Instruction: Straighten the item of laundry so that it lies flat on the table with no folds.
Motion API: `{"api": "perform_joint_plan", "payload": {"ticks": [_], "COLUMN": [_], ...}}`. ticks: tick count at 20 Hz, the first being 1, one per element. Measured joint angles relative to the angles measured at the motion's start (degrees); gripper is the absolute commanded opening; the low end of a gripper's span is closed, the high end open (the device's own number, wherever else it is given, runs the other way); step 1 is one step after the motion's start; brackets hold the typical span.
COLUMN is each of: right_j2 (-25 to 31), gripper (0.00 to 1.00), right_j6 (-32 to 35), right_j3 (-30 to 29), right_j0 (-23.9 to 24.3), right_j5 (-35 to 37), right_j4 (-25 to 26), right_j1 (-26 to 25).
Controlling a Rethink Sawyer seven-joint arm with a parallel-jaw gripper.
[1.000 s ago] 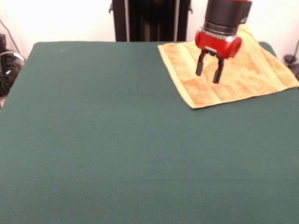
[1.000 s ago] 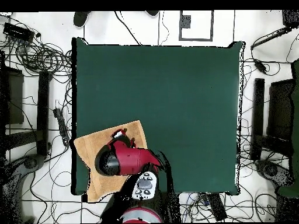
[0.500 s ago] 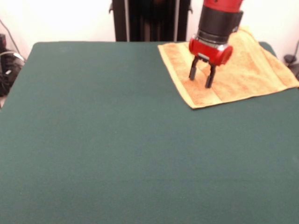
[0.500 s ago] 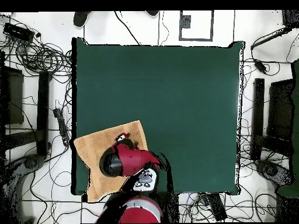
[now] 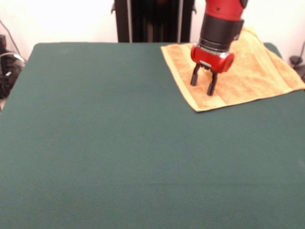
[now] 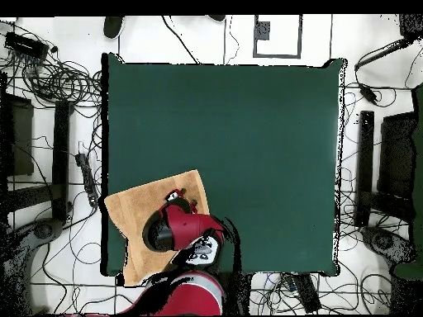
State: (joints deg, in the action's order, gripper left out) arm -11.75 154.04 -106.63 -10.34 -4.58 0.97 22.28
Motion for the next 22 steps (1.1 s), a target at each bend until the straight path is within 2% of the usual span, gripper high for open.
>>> {"api": "perform_joint_plan", "payload": {"ticks": [10, 22], "right_j2": [0.05, 3.1], "gripper": [1.0, 1.0], "right_j6": [0.01, 0.0], "right_j3": [0.02, 0.27], "right_j0": [0.1, 5.23], "right_j5": [-1.08, 6.59], "right_j4": [3.32, 4.46], "right_j1": [0.27, 3.87]}}
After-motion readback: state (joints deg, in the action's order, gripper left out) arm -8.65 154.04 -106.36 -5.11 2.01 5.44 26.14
